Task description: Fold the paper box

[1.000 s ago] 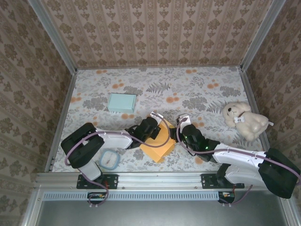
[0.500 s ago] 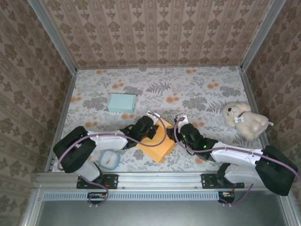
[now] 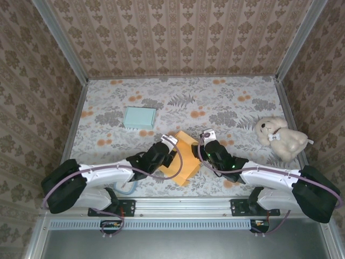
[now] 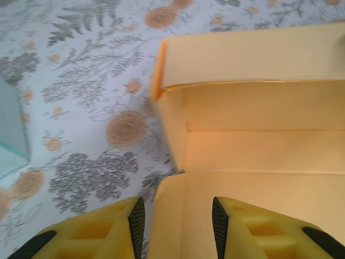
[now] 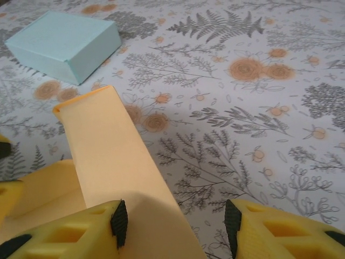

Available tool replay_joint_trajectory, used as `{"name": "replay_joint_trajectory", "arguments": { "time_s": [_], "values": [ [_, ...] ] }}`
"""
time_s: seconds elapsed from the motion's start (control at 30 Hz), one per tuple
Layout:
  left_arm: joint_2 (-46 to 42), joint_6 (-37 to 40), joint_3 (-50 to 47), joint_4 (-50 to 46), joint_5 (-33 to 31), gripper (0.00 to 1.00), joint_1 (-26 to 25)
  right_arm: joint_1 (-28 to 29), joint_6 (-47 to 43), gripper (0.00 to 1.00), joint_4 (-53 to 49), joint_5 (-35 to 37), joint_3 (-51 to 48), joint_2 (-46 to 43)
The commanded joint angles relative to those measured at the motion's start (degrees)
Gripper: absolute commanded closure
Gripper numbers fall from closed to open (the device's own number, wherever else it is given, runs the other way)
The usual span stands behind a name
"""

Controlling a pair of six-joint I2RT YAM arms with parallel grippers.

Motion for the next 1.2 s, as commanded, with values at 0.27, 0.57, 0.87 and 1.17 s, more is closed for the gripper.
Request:
{"name": "replay_joint_trajectory", "arguments": {
  "time_s": [0.27,0.57,0.87,1.17],
  "values": [
    [-16.89,-16.79,0.94,-21.28,-11.1,0.57,0.0,-9.41,0.47,0.45,-5.46,-0.08,3.44,3.42],
    [-37.99,-26.86,-0.89,-32.71,-11.24,0.51,-0.18,-17.4,3.68,0.44,-0.21,-6.36,2.96,11.57],
    [-34.56,-29.79,-2.56,-29.84,-8.36,0.51,-0.41,-17.08,12.04,0.44,11.26,-16.79,-1.02,17.86],
    [-27.13,-33.71,-4.08,-23.14,-7.53,0.51,-0.46,-8.88,25.73,0.43,21.79,-10.94,-9.76,11.05]
  ]
}}
